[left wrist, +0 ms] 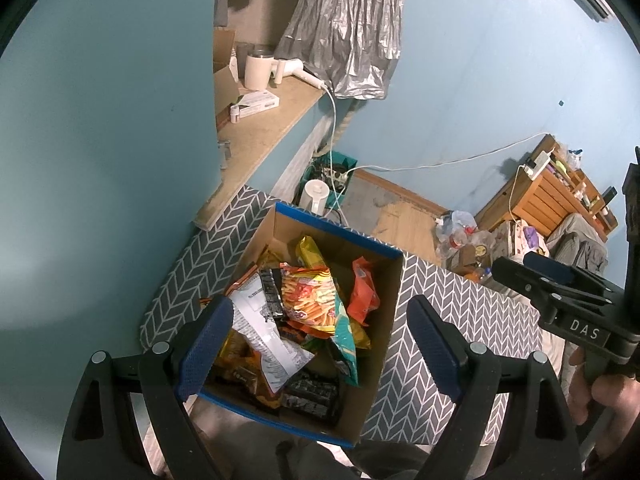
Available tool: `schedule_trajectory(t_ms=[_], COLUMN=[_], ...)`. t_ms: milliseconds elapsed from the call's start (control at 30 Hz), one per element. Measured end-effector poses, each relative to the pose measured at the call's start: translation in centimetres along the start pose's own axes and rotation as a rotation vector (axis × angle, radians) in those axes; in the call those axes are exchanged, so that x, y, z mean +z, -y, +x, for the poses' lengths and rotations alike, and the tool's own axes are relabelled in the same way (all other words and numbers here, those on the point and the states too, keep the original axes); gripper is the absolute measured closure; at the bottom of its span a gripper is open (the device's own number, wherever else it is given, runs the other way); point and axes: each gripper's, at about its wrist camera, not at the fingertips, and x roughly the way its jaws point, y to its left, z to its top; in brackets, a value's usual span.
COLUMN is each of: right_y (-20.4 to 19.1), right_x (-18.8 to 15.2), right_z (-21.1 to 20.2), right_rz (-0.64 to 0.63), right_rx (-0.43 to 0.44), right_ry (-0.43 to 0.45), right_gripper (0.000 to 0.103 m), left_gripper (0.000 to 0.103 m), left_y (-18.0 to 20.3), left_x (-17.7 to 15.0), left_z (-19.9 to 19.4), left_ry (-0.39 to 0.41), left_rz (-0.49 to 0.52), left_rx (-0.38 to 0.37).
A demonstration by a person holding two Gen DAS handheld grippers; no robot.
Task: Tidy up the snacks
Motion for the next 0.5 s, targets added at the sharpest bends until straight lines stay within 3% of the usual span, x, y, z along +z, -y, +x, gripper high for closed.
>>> schedule_trajectory(t_ms=[500], right_y=[-0.12], right_x=[0.00], right_z=[0.14], right_rz=[0.004], right_rx=[0.002], right_ry=[0.000], right_gripper=[0.030], left_gripper=[0.013], left_y=[0.08], left_x=[-0.20], left_z=[-0.17], left_ry=[-0.006], left_rz=[-0.002], left_rx=[0.001])
